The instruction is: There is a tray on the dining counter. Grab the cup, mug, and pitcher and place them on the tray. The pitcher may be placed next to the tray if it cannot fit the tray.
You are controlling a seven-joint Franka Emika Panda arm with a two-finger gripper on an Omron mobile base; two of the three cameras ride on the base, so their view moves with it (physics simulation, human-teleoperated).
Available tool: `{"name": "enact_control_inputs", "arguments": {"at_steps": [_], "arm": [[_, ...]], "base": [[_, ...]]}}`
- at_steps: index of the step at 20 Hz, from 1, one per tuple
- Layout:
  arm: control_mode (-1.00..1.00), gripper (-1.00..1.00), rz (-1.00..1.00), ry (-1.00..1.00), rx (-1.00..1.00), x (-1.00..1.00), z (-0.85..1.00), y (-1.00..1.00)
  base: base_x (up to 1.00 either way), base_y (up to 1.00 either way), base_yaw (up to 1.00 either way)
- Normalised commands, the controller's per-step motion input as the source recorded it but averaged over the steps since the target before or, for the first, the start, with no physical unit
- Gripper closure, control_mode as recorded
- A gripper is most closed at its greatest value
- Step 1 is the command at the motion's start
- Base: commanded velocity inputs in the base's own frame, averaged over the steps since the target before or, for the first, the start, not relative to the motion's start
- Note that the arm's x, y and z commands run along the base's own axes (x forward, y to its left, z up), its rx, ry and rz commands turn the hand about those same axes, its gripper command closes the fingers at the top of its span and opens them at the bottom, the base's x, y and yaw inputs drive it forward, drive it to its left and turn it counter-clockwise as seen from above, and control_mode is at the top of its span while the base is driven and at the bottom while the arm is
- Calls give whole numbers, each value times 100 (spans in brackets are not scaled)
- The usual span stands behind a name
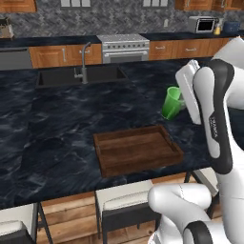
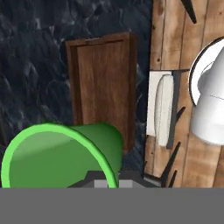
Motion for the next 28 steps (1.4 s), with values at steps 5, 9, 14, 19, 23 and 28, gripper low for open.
{"name": "enact_control_inputs", "arguments": {"at_steps": [5,9,14,19,23,28], "arm": [[-100,100,22,12,0,57,-17,33],[-100,100,19,5,0,62,-25,24],[-100,100,12,5,0,57,-39,7],[-100,100,2,6,0,45,-41,15],[-100,100,0,12,0,24,-31,41],[-100,100,0,9,-2,42,-40,34]], "base": [[0,0,0],[0,0,0],[0,0,0],[0,0,0],[0,0,0],[0,0,0]]}}
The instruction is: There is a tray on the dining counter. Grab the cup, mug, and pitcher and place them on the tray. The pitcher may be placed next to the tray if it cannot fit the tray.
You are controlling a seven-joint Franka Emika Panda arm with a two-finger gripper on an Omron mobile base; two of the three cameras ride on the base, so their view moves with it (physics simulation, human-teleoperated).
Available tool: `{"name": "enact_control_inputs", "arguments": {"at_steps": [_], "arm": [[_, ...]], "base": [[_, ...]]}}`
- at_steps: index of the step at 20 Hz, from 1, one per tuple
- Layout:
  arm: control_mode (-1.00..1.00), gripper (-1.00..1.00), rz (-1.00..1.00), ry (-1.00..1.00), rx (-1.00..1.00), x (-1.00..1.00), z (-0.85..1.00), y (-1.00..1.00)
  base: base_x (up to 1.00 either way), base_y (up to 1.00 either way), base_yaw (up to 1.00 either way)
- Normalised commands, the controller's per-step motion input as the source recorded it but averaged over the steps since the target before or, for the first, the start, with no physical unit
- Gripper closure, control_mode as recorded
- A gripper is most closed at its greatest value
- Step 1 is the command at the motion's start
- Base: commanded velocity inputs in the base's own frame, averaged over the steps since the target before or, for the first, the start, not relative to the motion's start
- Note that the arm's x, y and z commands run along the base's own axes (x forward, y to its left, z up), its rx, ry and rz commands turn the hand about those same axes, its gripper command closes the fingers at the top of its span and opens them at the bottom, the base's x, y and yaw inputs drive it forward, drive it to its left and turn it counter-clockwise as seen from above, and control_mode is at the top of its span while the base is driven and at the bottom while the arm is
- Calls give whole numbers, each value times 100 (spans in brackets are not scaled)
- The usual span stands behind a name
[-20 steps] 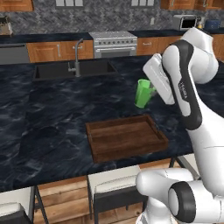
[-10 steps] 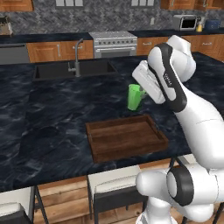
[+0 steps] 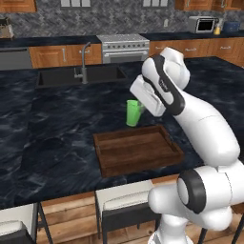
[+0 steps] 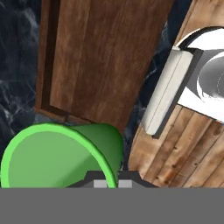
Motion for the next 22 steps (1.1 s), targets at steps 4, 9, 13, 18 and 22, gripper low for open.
{"name": "enact_control_inputs", "arguments": {"at_steps": [4,9,13,18,22], "arm": [[-100,100,0,0,-11,28,-46,21],[-100,100,0,0,-9,22,-37,22],[-100,100,2,1,-4,21,-33,27],[-100,100,3,4,0,47,-38,9],[-100,100,0,0,-5,27,-44,7]], "base": [[0,0,0],[0,0,0],[0,0,0],[0,0,0],[0,0,0]]}}
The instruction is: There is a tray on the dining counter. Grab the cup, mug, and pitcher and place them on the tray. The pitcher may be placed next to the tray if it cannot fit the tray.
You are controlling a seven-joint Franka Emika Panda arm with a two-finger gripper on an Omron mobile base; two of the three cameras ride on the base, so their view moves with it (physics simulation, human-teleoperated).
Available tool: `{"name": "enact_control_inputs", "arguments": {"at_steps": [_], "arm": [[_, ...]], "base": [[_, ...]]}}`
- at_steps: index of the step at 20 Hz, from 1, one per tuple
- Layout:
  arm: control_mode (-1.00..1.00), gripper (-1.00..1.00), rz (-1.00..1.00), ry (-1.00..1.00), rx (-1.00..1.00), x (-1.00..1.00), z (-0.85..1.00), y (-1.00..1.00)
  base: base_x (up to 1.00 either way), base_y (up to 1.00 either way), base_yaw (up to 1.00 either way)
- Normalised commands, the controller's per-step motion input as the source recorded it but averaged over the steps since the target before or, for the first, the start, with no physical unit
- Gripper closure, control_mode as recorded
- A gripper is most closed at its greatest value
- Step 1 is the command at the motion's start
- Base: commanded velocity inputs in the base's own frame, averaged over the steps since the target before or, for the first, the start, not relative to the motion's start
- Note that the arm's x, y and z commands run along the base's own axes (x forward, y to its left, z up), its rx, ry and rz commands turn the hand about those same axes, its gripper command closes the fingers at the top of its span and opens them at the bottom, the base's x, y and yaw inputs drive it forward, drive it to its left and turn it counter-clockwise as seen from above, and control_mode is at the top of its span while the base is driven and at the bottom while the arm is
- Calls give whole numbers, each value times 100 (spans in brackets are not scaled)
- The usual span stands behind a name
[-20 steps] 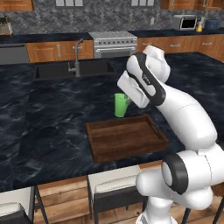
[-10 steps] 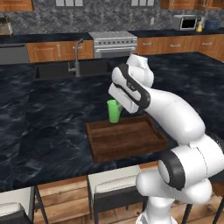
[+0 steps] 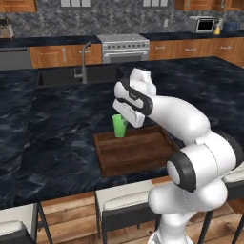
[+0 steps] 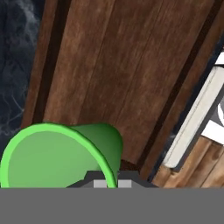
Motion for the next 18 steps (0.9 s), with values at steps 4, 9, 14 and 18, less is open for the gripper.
{"name": "enact_control_inputs", "arguments": {"at_steps": [4,9,14,18], "arm": [[-100,100,0,0,-5,28,-33,18],[-100,100,0,4,0,37,-30,16],[-100,100,0,6,0,38,-29,7],[-100,100,0,5,0,34,-33,6]], "base": [[0,0,0],[0,0,0],[0,0,0],[0,0,0]]}}
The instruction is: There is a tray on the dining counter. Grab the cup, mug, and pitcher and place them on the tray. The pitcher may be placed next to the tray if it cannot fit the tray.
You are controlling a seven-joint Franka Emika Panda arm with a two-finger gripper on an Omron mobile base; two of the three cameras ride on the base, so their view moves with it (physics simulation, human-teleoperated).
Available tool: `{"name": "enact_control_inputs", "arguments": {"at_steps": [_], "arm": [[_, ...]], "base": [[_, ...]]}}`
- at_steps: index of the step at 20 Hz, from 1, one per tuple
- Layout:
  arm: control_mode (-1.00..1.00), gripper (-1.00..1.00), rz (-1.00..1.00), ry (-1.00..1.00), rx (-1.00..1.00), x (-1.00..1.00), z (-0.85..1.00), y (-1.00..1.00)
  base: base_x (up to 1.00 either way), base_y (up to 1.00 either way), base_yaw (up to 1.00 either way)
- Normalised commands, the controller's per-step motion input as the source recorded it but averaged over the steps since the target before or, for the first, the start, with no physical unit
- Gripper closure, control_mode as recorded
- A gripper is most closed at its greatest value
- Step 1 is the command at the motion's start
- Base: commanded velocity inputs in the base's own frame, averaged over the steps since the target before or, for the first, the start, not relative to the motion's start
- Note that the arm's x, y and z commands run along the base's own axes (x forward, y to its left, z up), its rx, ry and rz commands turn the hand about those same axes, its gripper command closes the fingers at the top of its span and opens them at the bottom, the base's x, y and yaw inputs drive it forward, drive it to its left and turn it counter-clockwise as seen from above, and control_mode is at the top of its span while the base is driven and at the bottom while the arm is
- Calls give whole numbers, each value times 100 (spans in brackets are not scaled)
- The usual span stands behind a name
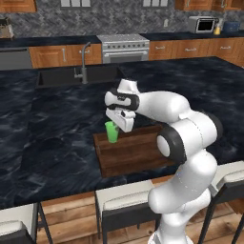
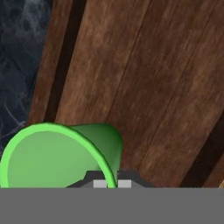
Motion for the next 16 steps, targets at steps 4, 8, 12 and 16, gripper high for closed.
{"name": "enact_control_inputs", "arguments": {"at_steps": [4,8,12,16], "arm": [[-100,100,0,6,0,26,-35,8],[-100,100,0,6,0,21,-29,14],[-100,100,0,7,0,14,-20,8],[-100,100,0,8,0,2,-16,0]], "base": [[0,0,0],[0,0,0],[0,0,0],[0,0,0]]}}
